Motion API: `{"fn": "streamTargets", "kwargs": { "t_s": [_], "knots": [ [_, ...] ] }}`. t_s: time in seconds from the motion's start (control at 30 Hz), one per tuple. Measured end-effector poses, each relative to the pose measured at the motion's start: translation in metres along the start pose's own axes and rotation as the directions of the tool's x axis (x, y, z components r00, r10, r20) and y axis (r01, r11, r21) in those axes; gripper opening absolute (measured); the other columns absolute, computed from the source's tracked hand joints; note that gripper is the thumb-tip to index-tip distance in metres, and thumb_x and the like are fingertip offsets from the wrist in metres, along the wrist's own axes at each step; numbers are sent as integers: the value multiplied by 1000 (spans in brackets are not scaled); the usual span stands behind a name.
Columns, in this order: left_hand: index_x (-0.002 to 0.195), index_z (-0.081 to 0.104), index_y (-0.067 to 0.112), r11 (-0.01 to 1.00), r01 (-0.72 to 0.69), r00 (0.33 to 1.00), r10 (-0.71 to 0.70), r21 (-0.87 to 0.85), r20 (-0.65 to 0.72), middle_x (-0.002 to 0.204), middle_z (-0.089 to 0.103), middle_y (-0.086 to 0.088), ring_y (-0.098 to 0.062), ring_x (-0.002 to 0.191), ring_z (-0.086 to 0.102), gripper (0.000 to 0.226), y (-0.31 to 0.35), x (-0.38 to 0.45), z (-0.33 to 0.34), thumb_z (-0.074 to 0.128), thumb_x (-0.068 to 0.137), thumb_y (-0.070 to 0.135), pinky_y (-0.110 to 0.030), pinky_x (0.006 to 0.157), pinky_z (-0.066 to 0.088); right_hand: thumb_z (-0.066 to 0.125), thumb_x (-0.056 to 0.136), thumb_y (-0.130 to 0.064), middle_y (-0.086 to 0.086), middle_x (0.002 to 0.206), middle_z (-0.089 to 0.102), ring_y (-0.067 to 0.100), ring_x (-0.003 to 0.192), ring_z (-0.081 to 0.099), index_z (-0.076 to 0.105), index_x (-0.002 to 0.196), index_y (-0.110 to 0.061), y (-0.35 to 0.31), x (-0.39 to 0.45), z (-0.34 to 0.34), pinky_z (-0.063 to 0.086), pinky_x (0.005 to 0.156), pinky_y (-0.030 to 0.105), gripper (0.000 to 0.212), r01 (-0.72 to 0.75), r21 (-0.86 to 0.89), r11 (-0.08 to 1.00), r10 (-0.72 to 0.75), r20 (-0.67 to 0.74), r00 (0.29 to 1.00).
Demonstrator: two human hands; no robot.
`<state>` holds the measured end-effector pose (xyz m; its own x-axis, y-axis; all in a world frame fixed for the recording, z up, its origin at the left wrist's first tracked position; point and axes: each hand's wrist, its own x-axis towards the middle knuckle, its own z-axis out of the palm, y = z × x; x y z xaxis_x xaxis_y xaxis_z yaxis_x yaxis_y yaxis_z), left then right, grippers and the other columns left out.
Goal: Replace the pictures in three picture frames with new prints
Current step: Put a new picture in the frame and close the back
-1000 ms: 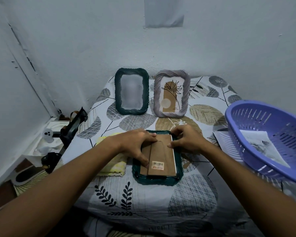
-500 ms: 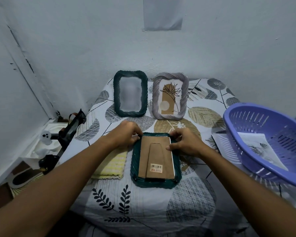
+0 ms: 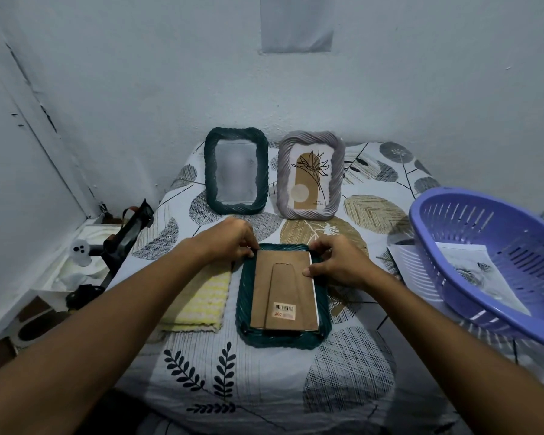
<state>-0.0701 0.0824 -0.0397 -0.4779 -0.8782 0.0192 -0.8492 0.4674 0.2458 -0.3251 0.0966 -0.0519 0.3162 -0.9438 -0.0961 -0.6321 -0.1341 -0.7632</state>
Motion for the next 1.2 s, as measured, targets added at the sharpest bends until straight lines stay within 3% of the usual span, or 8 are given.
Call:
{"fn": "streamTargets", "kwargs": {
  "t_s": [0.13,0.27,0.37,0.57,0.67,0.77,1.03,1.2],
  "knots": [
    [96,77,12,998,-68,998,68,10,-16,93,70,-6,-15,83,61,17,-3,-1,0,74,80,16,-1,66,28,86,68,-14,3,104,63,19,95,60,62,113,-9,-1,-1,-1,50,81,32,52,-16,3,1000,16,6,1000],
    [96,77,12,989,-143,988,145,44,-50,90,70,-6,-17,82,63,17,-4,-3,1,75,80,16,-18,72,43,85,69,-14,3,106,61,21,97,59,61,116,-12,-3,-1,-1,49,78,31,53,-18,-2,1000,18,25,1000],
    [99,76,12,981,-186,976,190,49,-107,88,70,-4,-15,78,62,20,-5,-7,4,75,78,14,-17,69,42,83,72,-13,5,108,58,20,98,57,60,123,-17,-4,-1,-1,44,74,27,56,9,-6,1000,-8,52,999],
    [93,77,12,970,-235,961,243,68,-134,90,70,-6,-20,81,65,17,-10,-5,8,77,76,10,-19,71,44,84,71,-15,6,111,60,20,107,57,62,122,-13,-3,1,-2,43,82,28,55,3,-37,999,-1,59,998],
    [92,77,10,958,-269,949,281,99,-144,90,69,-6,-23,83,65,17,-11,-5,11,75,76,7,-25,72,49,84,70,-16,9,121,63,19,114,56,63,122,-11,-2,2,-2,45,92,32,55,4,-43,999,-2,59,998],
    [90,77,8,946,-301,935,318,121,-156,90,68,-8,-26,83,65,15,-11,-5,12,73,76,5,-31,70,53,84,70,-15,8,121,63,19,114,55,64,121,-11,-2,2,-2,44,92,31,55,0,-40,999,3,62,998],
    [90,76,6,938,-329,933,340,108,-117,86,67,-6,-21,80,64,13,-11,-4,9,69,79,5,-20,69,46,84,70,-15,5,116,64,12,105,53,66,119,-11,-4,2,-3,41,87,27,52,5,-52,999,-1,82,997],
    [91,77,7,942,-314,939,326,119,-109,87,68,-5,-19,80,64,12,-9,-3,9,70,80,6,-22,68,48,85,69,-14,7,120,64,15,109,56,66,120,-10,-4,1,-3,41,88,27,54,10,-48,999,-6,72,997]
  ]
}}
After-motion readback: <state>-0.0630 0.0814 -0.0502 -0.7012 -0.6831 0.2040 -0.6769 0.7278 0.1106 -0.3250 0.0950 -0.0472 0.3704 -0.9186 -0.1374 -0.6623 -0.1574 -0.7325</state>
